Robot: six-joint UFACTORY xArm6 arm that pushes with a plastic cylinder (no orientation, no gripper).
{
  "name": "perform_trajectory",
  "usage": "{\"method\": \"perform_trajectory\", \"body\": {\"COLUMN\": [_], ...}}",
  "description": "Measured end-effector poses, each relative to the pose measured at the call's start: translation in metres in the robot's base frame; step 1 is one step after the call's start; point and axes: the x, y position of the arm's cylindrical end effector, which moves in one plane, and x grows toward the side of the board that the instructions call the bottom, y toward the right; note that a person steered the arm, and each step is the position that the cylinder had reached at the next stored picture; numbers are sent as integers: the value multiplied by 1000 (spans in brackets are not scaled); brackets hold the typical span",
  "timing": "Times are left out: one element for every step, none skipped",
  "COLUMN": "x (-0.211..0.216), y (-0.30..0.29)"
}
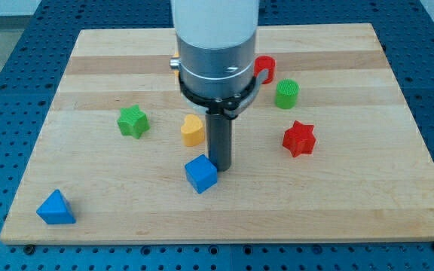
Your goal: Move the blue cube towards left
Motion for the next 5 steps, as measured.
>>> {"method": "perform_trajectory", "body": {"x": [-2,4,21,25,25], "y": [-5,-5,-5,-5,-5]}}
